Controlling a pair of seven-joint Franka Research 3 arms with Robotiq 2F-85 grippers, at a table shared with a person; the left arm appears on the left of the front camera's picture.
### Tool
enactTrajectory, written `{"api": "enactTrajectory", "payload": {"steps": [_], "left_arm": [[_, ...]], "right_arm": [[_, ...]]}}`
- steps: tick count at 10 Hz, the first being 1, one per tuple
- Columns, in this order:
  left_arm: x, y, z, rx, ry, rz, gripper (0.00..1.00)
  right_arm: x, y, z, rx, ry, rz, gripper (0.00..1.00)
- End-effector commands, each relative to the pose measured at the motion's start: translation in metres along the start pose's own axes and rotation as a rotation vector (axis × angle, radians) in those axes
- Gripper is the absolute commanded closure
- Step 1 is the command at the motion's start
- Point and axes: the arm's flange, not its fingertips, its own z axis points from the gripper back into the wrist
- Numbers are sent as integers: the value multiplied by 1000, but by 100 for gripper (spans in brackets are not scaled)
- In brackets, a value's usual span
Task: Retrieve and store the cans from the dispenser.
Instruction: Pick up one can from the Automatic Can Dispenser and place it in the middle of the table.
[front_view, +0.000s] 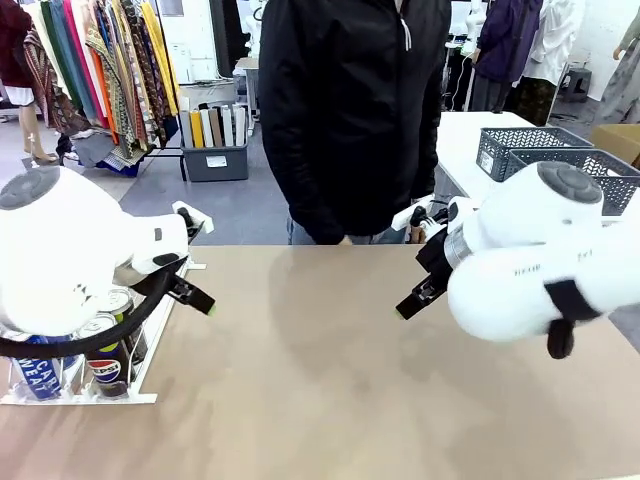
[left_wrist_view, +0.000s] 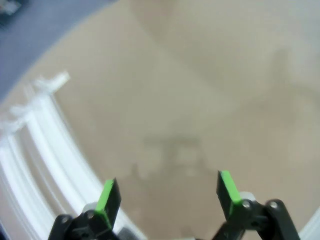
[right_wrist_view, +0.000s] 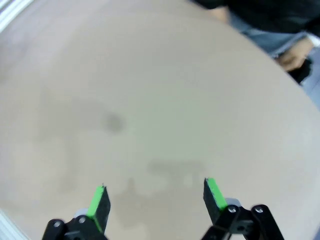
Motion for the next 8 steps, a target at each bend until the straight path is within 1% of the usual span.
{"api": "enactTrajectory", "payload": {"steps": [1, 2, 3, 4, 5, 6, 7, 8], "left_arm": [[12, 19, 40, -419, -57, -33, 0], [18, 20, 58, -594, -96, -15, 0], [28, 27, 93, -732, -59, 166, 0], [27, 33, 121, -768, -49, 247, 0], [12, 51, 165, -869, -140, 249, 0], [-6, 73, 196, -901, -203, 260, 0], [-33, 109, 223, -884, -286, 321, 0], [-71, 153, 246, -858, -362, 414, 0]], "right_arm": [[-1, -35, 54, 332, 26, -87, 0], [-1, -44, 88, 468, 17, -385, 0], [-10, -53, 115, 661, -63, -389, 0], [-21, -60, 139, 788, -108, -365, 0], [-40, -74, 168, 929, -122, -340, 0], [-57, -93, 186, 989, -182, -375, 0], [-81, -120, 203, 1021, -286, -441, 0], [-111, -150, 217, 1031, -378, -511, 0]]}}
